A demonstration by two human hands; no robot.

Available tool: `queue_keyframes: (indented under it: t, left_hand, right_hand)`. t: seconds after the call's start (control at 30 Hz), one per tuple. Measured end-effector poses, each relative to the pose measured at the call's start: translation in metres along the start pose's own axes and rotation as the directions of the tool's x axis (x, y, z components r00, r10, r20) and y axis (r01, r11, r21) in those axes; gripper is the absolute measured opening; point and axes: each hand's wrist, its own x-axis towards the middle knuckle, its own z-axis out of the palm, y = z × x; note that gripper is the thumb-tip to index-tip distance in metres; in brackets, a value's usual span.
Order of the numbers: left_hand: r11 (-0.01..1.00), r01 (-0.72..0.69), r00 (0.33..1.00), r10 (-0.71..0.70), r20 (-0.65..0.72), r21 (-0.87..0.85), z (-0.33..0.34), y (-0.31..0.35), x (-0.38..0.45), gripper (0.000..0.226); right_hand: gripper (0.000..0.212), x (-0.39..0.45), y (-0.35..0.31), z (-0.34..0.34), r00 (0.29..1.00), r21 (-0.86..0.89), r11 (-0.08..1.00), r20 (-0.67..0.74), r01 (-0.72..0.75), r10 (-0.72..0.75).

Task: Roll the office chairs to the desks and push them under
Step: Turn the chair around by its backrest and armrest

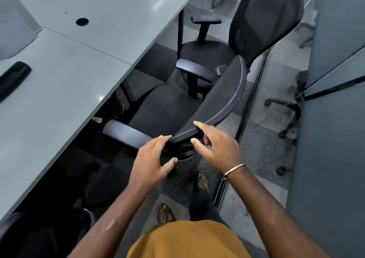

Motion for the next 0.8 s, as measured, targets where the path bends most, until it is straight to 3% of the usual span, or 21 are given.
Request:
queue_keyframes:
  t: [0.07,0.13,0.27,0.37,0.5,0.67,0.8]
  left_hand:
    - [0.997,-0.013,1.000,0.013,0.003,0.082,-0.006,-0.005,0.003,0.063]
    - [0.992,-0.016,1.000,0.013,0.025,0.122,-0.005,-0.002,0.012,0.059]
    - [0.974,0.048,0.999,-0.051,0.009,0.221,0.002,0.011,0.034,0.034]
    - [0.966,0.076,0.997,-0.078,-0.003,0.248,-0.001,0.007,0.033,0.040]
    - [0.945,0.117,0.993,-0.103,-0.059,0.307,-0.021,-0.009,0.019,0.040]
    - [0.902,0.171,0.983,-0.127,-0.136,0.396,-0.056,-0.041,-0.004,0.036]
    - [0.881,0.225,0.971,-0.169,-0.168,0.415,-0.076,-0.059,-0.020,0.036]
  right_hand:
    - [0.052,0.008,0.008,-0.007,0.986,-0.122,0.980,-0.033,0.158,-0.163]
    - [0.057,0.025,0.032,-0.021,0.969,-0.259,0.934,0.026,0.245,-0.247]
    - [0.069,0.066,0.081,-0.051,0.983,-0.386,0.906,0.119,0.175,-0.139]
    - [0.067,0.090,0.089,-0.058,0.966,-0.391,0.892,0.212,0.225,-0.151]
    - [0.067,0.088,0.075,-0.044,0.923,-0.260,0.894,0.229,0.365,-0.311]
    - [0.068,0.044,0.030,0.003,0.922,-0.106,0.921,0.151,0.374,-0.357]
    - [0.067,0.021,-0.011,0.023,0.892,-0.138,0.899,0.252,0.416,-0.374]
